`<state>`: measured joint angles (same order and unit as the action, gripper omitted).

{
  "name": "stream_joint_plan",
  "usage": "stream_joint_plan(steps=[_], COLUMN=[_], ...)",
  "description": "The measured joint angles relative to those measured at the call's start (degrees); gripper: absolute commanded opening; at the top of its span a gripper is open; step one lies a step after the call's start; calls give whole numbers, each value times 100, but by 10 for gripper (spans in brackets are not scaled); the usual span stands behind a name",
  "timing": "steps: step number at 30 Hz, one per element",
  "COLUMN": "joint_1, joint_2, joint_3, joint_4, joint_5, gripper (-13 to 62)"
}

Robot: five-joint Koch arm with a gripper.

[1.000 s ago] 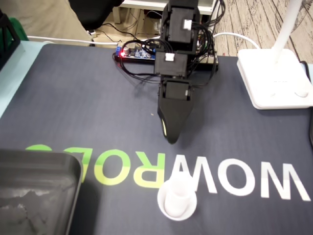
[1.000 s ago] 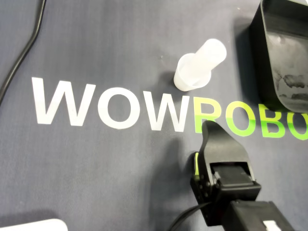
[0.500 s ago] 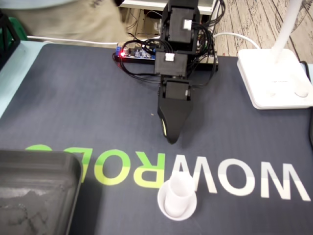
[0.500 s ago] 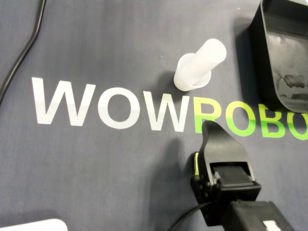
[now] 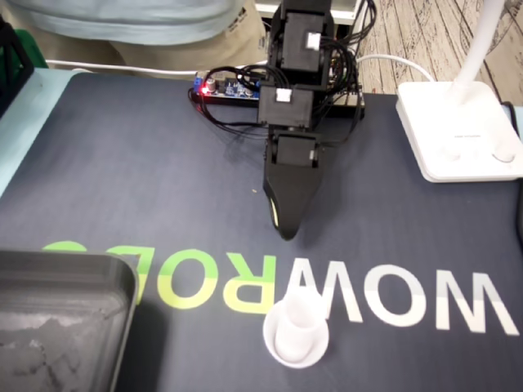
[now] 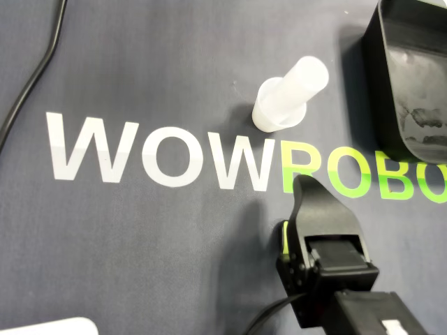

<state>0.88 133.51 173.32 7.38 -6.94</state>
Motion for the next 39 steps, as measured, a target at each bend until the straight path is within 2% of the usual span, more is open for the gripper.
stream_joint_plan(steps=[33,39], joint_1=[-9,-53], joint_2=[-9,-9], joint_3=[0,211], joint_4=[0,-483], joint_5=[0,-18], gripper=[338,338])
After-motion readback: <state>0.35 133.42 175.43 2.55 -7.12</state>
